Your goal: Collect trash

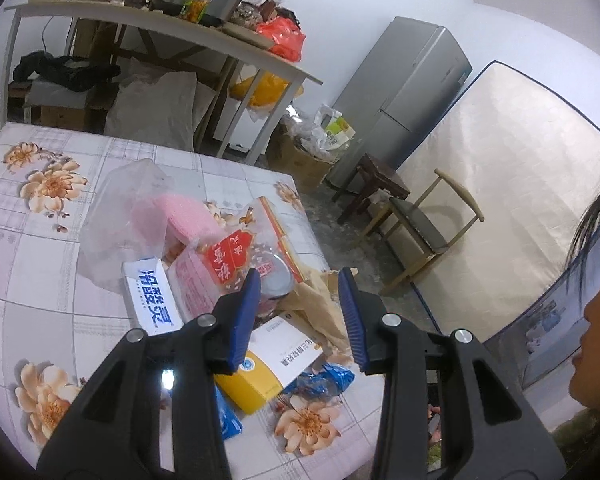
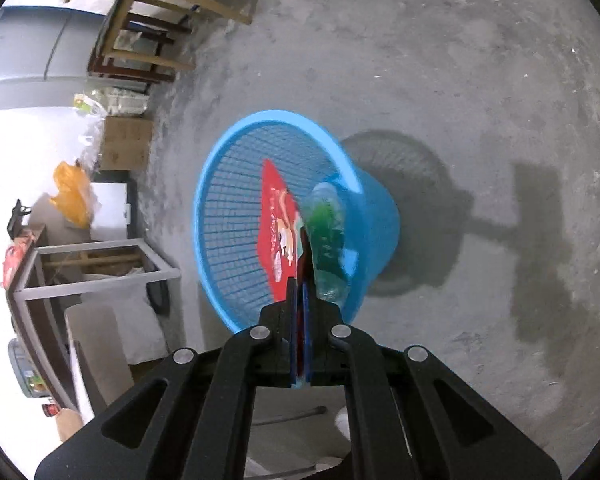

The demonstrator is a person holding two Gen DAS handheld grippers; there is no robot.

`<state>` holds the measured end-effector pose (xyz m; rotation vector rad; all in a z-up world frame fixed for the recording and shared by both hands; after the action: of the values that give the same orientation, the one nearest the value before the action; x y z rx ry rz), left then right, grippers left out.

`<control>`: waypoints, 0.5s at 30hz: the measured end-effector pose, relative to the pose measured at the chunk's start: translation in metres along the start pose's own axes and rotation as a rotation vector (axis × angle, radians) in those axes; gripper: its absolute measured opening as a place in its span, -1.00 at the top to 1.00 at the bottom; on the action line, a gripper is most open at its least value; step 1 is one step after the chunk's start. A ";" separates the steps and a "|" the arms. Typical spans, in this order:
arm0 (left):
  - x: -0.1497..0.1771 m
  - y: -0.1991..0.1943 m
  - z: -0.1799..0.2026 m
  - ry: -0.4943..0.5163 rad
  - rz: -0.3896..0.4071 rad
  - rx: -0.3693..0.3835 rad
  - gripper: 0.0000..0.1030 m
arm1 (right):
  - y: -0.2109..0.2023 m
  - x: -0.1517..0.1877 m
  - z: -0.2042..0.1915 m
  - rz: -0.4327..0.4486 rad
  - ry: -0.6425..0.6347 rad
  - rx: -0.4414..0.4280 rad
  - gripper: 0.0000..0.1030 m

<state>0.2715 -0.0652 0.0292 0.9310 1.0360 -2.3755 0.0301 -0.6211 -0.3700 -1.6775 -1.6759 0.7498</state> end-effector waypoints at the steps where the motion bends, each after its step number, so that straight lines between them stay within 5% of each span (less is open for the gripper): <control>1: 0.001 -0.005 0.001 0.010 0.009 -0.004 0.28 | -0.003 0.000 -0.001 0.003 -0.025 0.006 0.95; 15: 0.012 -0.037 -0.008 0.026 0.049 -0.054 0.28 | 0.052 0.029 -0.083 -0.011 -0.391 0.219 0.81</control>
<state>0.2455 -0.0360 0.0349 0.9589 1.0694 -2.2894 0.1282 -0.5944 -0.3564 -1.4320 -1.7790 1.2723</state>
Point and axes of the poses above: each gripper's, at about its wrist camera, not at the fingertips, and y roughly the way its jaws point, z to its right, x to its underside, the point moved 10 cm from there along y, roughly the way its jaws point
